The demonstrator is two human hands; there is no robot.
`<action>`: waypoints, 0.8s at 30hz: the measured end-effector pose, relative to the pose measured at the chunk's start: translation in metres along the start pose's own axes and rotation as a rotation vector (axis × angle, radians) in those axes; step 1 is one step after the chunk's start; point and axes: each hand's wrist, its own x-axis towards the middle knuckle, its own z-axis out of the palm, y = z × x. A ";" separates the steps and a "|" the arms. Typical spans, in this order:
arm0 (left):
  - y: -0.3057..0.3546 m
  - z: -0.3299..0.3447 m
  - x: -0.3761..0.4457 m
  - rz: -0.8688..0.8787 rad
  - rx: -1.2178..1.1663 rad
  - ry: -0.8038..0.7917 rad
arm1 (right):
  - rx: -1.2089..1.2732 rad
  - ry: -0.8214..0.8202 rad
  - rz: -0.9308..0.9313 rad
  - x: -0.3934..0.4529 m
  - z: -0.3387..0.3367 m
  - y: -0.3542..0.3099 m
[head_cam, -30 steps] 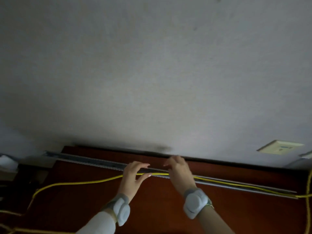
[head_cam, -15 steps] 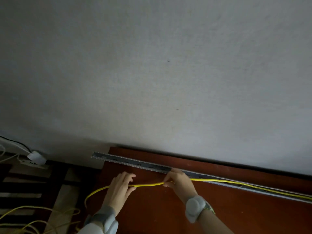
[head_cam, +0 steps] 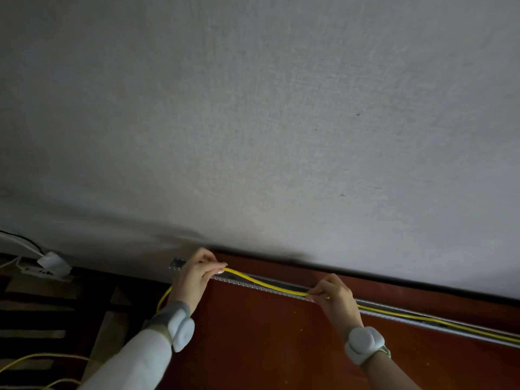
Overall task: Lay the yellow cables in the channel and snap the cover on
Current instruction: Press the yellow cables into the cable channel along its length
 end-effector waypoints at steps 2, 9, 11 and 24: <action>-0.003 0.000 0.007 0.027 0.136 -0.026 | 0.030 0.016 0.013 0.000 0.004 0.004; -0.015 0.001 0.001 0.118 0.243 -0.052 | 0.110 0.089 0.061 0.000 0.007 0.009; -0.020 0.000 -0.001 0.150 0.272 -0.096 | 0.118 0.121 0.075 -0.001 0.008 0.003; -0.053 -0.024 -0.038 0.087 0.669 -0.099 | -0.034 -0.040 -0.310 0.036 0.120 -0.159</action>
